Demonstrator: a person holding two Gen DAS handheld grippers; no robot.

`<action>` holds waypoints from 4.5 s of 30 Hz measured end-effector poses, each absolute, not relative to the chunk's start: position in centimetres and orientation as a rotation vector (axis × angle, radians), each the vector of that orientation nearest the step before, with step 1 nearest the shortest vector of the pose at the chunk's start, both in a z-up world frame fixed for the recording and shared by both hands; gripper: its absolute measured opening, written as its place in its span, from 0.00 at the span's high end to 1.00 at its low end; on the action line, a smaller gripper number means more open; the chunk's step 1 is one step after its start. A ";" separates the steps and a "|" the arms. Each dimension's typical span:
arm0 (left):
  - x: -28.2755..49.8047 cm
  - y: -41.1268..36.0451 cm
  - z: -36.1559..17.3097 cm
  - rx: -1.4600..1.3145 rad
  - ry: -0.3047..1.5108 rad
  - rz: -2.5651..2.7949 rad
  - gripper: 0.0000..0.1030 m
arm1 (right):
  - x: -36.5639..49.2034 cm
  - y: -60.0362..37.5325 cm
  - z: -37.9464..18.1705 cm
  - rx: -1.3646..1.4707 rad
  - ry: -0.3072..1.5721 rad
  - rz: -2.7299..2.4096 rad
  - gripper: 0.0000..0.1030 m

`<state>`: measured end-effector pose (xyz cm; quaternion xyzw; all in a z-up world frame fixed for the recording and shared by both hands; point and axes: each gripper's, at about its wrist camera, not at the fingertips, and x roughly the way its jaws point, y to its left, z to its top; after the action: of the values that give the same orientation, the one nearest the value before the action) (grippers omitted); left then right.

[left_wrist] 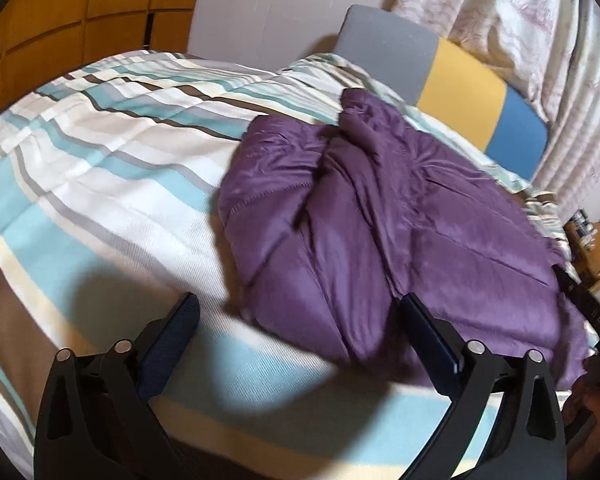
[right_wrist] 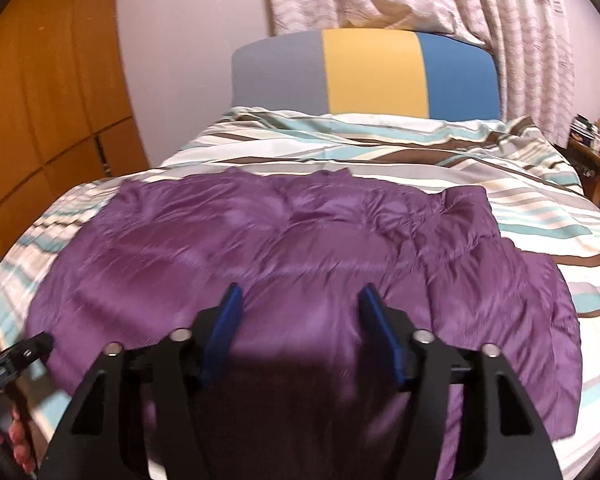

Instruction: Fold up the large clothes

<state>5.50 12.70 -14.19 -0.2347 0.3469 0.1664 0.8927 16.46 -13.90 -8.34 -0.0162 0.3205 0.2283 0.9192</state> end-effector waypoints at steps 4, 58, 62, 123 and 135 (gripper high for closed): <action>4.5 11.8 -14.4 -0.576 0.682 0.268 0.12 | 13.9 -13.8 -8.2 -0.025 0.657 0.536 0.66; 9.8 2.0 -4.5 -0.137 0.368 0.236 0.83 | 10.9 -23.5 -9.4 0.163 0.695 0.313 0.48; 10.2 0.8 -3.8 -0.087 0.356 0.227 0.83 | 11.2 -27.4 -9.4 0.180 0.696 0.183 0.47; 16.5 -20.7 -10.8 0.301 0.577 -0.333 0.52 | 12.0 -36.9 -10.1 0.130 0.754 -0.227 0.24; 11.8 -15.4 -6.9 0.010 0.517 -0.463 0.29 | 11.9 -36.5 -9.8 0.128 0.739 -0.202 0.23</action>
<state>11.77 -15.35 -6.87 0.0049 0.2531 -0.2270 0.9404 11.89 -36.55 -9.80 0.0624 0.3604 -0.0985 0.9255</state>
